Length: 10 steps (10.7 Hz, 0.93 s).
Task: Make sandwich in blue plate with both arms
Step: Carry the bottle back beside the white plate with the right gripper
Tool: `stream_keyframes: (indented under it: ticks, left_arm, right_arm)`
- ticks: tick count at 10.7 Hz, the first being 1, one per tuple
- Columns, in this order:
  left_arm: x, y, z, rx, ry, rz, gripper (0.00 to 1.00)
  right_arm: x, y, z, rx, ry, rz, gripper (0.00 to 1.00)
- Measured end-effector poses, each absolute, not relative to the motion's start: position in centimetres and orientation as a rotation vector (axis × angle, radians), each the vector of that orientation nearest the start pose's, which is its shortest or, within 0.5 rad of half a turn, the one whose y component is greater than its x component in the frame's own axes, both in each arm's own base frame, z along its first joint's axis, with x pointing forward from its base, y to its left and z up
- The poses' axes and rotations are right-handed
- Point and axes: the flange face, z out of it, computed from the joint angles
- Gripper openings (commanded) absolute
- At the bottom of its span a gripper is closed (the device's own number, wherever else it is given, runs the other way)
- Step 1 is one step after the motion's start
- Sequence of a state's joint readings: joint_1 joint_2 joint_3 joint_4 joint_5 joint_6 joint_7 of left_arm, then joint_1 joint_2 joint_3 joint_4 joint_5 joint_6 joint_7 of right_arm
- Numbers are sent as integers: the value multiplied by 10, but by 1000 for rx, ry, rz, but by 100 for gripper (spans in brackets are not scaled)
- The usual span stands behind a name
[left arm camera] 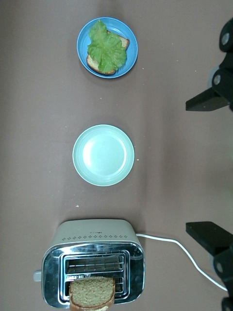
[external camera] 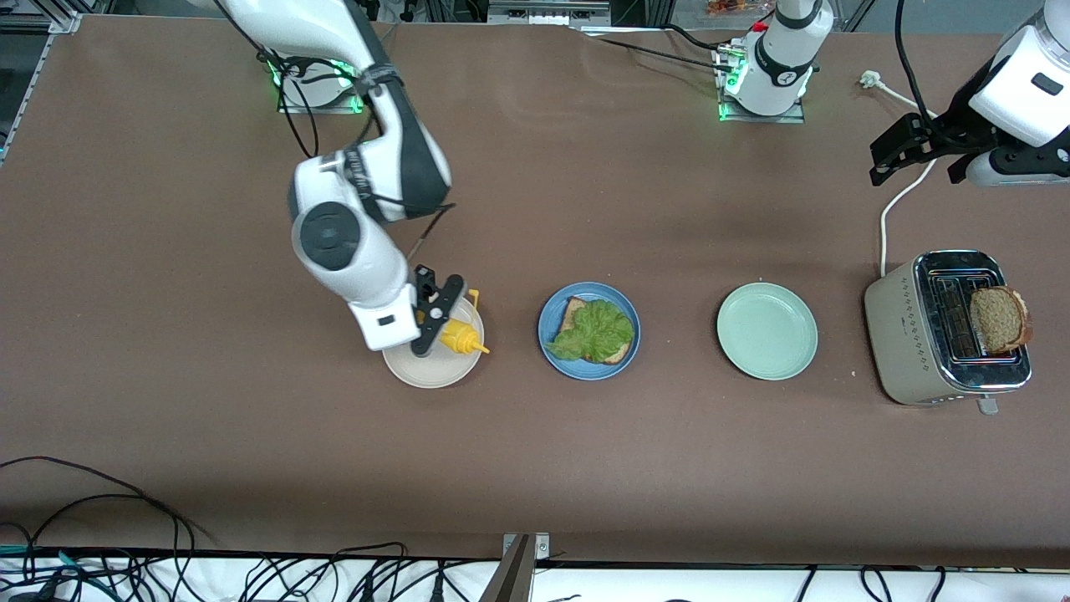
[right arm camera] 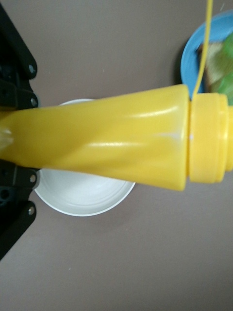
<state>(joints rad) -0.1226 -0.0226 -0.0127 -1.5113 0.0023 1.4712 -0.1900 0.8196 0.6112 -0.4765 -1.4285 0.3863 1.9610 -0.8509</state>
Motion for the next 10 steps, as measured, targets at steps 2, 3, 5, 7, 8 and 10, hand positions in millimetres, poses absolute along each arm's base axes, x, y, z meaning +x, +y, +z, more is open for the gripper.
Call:
stream_keyframes:
  ticks: [2, 3, 5, 7, 8, 10]
  left_arm:
    - [533, -72, 656, -3135, -86, 27, 100]
    - [533, -72, 656, -3135, -86, 27, 100]
    - [533, -72, 656, -3135, -86, 27, 100]
    - [533, -72, 656, -3135, -86, 27, 100]
    - [533, -72, 656, -3135, -86, 27, 100]
    - [533, -72, 656, -3135, -86, 26, 100]
  right_arm:
    - [640, 270, 380, -2473, -1600, -90, 0]
    - [640, 247, 386, -2426, -1595, -122, 0]
    - [638, 204, 388, -2286, -1609, -214, 0]
    - [638, 158, 375, -2140, -1636, -291, 0]
    - [639, 137, 367, -2077, -1653, -322, 0]
    - [639, 99, 339, -1931, -1659, -418, 0]
